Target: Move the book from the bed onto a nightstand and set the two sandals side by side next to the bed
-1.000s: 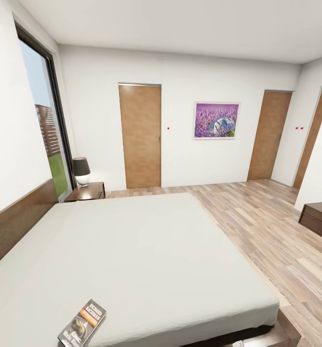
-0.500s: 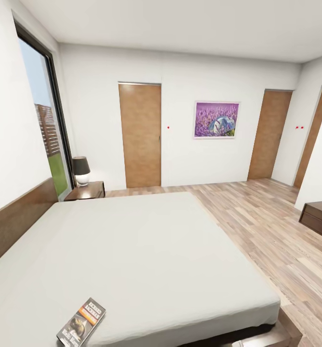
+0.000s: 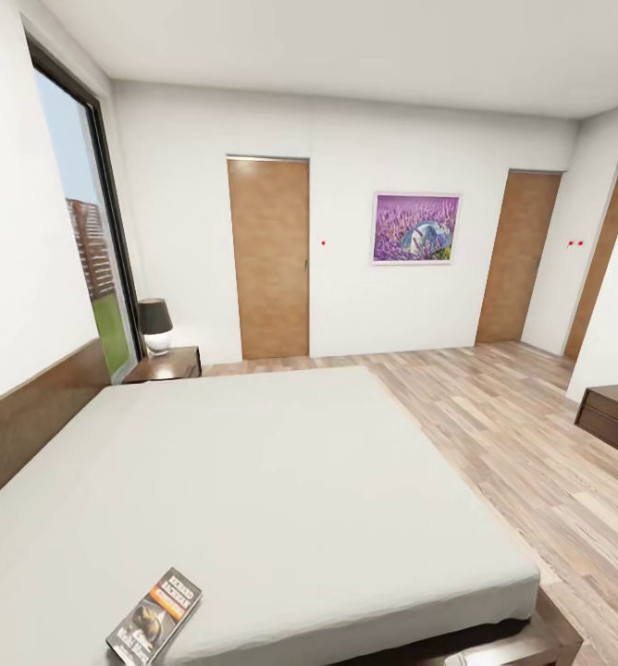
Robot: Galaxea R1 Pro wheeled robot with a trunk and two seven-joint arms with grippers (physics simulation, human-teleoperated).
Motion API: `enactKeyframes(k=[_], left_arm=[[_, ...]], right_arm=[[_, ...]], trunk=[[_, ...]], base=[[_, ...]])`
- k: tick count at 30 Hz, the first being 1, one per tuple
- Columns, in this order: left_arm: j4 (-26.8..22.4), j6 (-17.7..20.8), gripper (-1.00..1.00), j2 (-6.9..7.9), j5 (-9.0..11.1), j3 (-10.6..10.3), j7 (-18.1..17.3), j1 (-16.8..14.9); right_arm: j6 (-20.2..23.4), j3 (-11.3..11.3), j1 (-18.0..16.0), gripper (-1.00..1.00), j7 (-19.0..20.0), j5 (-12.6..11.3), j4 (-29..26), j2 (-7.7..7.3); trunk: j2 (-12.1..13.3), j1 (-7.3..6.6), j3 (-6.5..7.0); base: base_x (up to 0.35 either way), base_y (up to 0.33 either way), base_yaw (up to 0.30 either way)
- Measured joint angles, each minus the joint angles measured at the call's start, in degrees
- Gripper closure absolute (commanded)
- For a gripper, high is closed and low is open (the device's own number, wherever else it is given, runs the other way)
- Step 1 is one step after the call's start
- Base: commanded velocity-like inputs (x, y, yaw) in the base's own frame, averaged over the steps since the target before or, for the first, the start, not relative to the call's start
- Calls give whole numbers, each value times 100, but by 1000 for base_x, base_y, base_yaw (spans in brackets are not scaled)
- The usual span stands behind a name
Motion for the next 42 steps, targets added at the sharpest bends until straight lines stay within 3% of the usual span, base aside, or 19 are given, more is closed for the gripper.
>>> enactKeyframes(k=[10, 42], left_arm=[[0, 0, -100, 1, -1, 0, 0, 0], [-1, 0, -100, 0, -7, -1, 4, 1]], right_arm=[[-10, 7, 0, -100, 324, 3, -7, -6], [-9, 10, 0, -100, 796, -4, 2, -49]], trunk=[[-401, 220, -180], [-1686, 923, -755]], base=[[0, 0, 0], [0, 0, 0]])
